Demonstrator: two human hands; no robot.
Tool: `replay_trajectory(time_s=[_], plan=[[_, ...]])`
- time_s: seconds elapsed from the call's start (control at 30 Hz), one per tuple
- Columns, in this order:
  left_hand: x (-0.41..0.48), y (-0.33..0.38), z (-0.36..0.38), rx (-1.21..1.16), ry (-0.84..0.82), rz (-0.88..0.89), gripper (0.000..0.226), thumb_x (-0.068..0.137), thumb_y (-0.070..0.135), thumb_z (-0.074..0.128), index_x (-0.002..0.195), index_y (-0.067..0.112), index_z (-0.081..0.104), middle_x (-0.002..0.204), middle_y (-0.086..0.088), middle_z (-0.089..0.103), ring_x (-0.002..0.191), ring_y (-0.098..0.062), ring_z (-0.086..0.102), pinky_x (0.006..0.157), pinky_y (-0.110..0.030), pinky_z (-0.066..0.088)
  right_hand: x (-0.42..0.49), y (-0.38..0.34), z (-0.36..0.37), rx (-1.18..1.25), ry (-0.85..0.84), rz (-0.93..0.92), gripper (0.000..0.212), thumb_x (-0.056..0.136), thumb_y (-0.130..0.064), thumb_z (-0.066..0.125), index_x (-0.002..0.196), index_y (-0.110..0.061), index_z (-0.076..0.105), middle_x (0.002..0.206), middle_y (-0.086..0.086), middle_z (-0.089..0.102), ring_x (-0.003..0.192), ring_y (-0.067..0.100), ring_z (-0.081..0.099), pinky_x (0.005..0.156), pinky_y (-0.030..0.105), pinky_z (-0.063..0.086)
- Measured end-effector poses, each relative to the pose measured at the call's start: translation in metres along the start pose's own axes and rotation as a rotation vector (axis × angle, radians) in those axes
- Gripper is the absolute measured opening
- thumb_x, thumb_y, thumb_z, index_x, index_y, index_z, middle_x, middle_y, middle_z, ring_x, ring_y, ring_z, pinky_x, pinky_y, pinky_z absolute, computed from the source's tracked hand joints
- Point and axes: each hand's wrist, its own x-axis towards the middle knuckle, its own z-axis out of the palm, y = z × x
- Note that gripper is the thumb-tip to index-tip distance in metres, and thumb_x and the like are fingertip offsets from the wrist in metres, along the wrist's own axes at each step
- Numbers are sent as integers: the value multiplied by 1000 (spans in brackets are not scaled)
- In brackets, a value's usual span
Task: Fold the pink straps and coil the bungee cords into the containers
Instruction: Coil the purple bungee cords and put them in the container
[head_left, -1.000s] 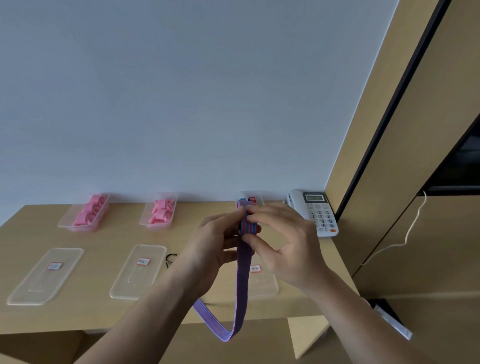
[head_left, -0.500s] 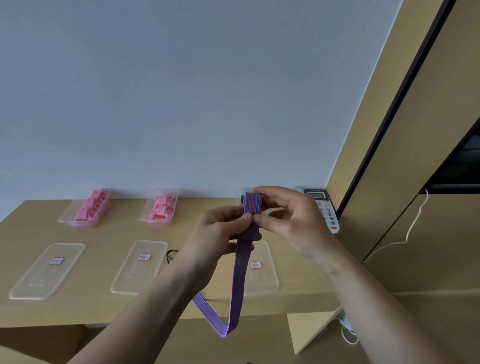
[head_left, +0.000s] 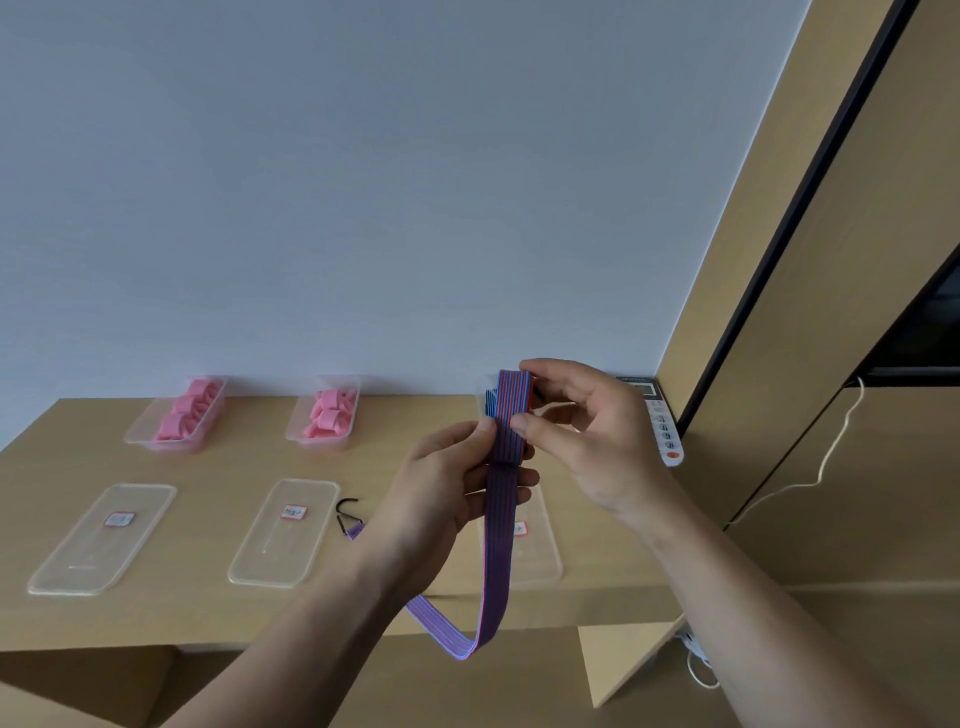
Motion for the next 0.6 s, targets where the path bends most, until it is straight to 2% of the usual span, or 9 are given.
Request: replay_trajectory(time_s=[0.1,0.23,0.33,0.43,0.6], plan=[[1,0,1,25,27,-7,34,90,43,62,93,15,82,101,-18,79,85,-34,77,72,-40,64,0,0,-2,-2,24,-47,44,77,-5,80,110,-33,68,98,-2,75,92,16,70,83,34,57],[0,0,2,68,32,-37,38,89,48,63,91,15,82,97,-22,78,82,-36,78,71,-40,65,-1,0,-2,-12,76,-124,43,76,-11,77,111,-34,67,99,-6,75,92,16,70,82,31,55],[0,-2,4,57,40,-73,46,87,52,64,89,10,81,96,-25,78,81,-37,78,65,-40,63,-3,2,-3,-42,131,-186,44,77,-9,77,111,-35,67,99,-5,74,88,20,69,83,40,57],[0,1,6,42,33,-83,46,87,57,64,92,14,83,98,-24,78,82,-35,78,67,-40,63,-6,5,-2,-118,148,-253,40,77,-9,78,110,-29,69,98,-3,73,84,22,68,81,46,56],[2,7,6,24,66,-65,48,86,55,67,95,10,83,100,-25,78,84,-37,78,70,-38,63,-15,3,-1,-268,200,-407,29,77,-11,80,105,-12,74,91,-2,72,82,14,67,77,35,56]])
